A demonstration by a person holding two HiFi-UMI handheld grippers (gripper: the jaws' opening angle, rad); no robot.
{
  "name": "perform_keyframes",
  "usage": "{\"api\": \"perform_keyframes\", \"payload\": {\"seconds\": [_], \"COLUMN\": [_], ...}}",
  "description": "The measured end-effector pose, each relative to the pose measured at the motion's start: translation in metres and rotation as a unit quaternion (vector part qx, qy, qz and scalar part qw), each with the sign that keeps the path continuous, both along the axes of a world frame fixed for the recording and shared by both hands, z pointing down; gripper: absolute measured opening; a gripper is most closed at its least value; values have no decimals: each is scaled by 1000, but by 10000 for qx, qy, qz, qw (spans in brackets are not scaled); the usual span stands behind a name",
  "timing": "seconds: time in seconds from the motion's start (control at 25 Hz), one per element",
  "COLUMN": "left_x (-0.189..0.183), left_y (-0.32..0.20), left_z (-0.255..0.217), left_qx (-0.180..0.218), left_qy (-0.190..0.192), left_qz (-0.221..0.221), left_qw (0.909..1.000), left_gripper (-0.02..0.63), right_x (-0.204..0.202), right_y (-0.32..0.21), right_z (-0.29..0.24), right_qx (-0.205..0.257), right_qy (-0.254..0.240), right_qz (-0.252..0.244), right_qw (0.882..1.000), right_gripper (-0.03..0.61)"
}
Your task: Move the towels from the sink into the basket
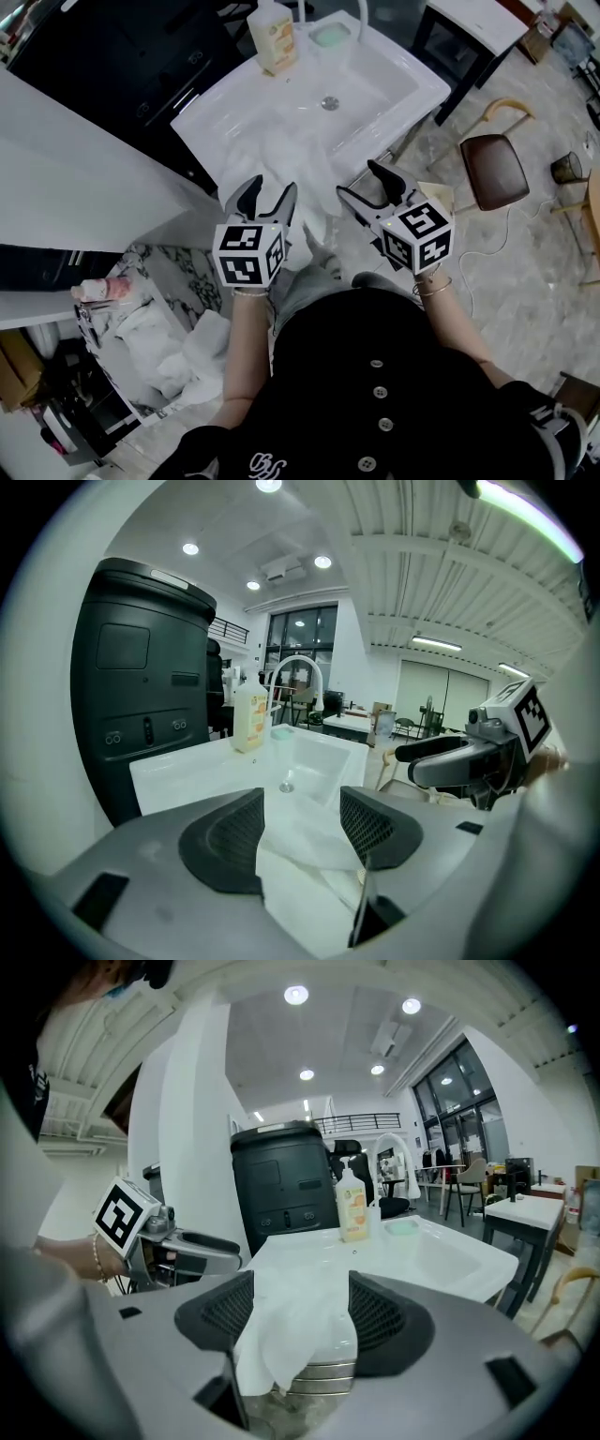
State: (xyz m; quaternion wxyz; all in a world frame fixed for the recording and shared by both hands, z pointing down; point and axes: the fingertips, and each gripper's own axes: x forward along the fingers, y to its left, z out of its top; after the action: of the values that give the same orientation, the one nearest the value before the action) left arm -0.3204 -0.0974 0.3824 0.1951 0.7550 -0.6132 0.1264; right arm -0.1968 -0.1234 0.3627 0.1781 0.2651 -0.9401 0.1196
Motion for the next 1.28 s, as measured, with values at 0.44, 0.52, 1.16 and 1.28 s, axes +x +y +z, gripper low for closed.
{"api": "perform_keyframes", "payload": {"seconds": [0.44, 0.52, 1.16, 1.28], "left_x": [-27, -33, -54, -56], "left_y": [0, 7, 22, 29], "left_z": [21, 28, 64, 73], "left_qx": [-271, -360, -919, -1042], "left_qy": [31, 52, 429, 511], "left_qz": [-422, -588, -1491, -1685], "left_qw": [9987, 9976, 9836, 9788], "left_gripper": [232, 232, 245, 244], "right_x": [-40, -43, -83, -91], "right_y": [0, -1, -27, -23], "right_z": [17, 20, 41, 51], "right_qx": [-141, -177, -224, -291], "right_qy": [202, 241, 894, 1104], "right_qz": [-674, -791, -2059, -2378], "right_qw": [9974, 9964, 9742, 9646], "right_gripper": [299, 299, 315, 330]}}
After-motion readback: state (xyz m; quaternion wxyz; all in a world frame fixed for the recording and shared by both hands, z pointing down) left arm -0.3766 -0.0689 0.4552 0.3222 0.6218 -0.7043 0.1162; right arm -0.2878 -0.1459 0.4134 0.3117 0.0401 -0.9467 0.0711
